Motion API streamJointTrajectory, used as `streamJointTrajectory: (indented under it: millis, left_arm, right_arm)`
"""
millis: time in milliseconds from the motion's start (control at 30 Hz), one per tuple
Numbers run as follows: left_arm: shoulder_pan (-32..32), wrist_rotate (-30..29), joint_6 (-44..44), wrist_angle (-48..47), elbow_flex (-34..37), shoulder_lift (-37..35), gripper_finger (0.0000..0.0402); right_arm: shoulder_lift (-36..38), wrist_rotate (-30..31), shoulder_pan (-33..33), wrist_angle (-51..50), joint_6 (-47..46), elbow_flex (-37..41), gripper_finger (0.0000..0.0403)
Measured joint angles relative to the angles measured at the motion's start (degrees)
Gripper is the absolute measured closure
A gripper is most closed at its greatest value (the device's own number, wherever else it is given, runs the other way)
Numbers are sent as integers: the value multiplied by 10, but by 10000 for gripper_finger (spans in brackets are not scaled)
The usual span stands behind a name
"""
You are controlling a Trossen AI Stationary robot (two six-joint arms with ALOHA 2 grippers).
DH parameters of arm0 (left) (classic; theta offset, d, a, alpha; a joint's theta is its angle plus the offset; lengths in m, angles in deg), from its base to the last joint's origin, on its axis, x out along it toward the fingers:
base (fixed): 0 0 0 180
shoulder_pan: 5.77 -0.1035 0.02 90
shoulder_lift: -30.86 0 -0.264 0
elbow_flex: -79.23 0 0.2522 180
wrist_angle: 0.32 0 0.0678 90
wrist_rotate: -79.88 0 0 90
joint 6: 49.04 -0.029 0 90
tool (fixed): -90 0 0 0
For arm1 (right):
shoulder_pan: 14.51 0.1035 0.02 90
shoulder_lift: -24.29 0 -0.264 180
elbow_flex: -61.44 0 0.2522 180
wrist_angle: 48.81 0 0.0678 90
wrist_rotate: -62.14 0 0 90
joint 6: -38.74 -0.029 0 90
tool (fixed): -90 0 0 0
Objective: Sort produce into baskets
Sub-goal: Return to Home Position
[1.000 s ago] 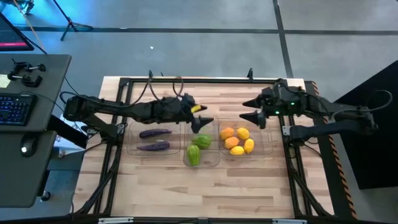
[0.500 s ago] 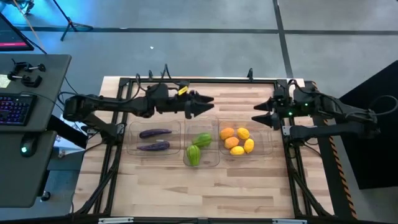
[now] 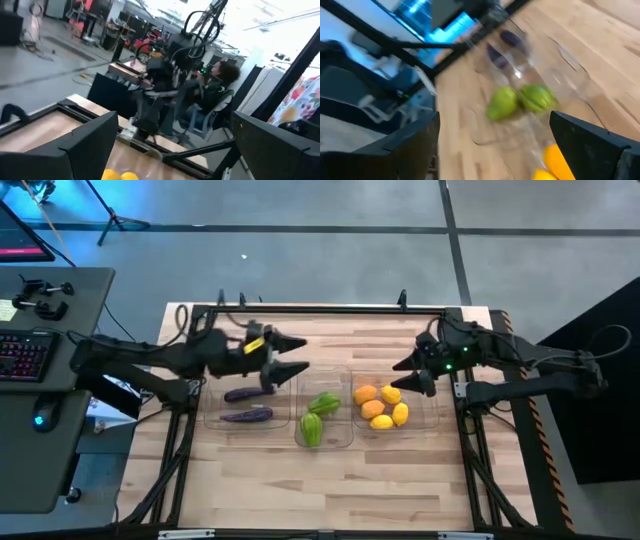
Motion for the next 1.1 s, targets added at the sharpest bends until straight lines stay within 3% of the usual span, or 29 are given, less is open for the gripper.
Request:
streamJointTrajectory:
  millis: [167, 300, 467, 600, 700, 800, 1033, 1100]
  left_arm:
    - [24, -23, -5, 64, 117, -76, 30]
    - [30, -23, -5, 159, 229, -138, 31]
    - [29, -56, 10, 292, 370, -205, 51]
    - [29, -69, 23, 375, 466, -251, 86]
    - [29, -75, 38, 402, 522, -284, 127]
    - [29, -82, 41, 410, 564, -315, 186]
    - [29, -85, -14, 336, 563, -368, 371]
    - [29, -79, -29, 339, 563, -376, 391]
  right_arm:
    - [18, -3, 10, 44, -5, 0, 48]
    - [27, 12, 17, 27, -17, 0, 85]
    - [26, 26, 29, -20, -18, 0, 179]
    - [26, 25, 41, -31, -34, 0, 298]
    - [27, 24, 41, -15, -43, 0, 384]
    - [27, 25, 41, 2, -54, 0, 381]
    - [54, 19, 61, -47, -72, 0, 397]
    - [73, 28, 74, -70, -80, 0, 400]
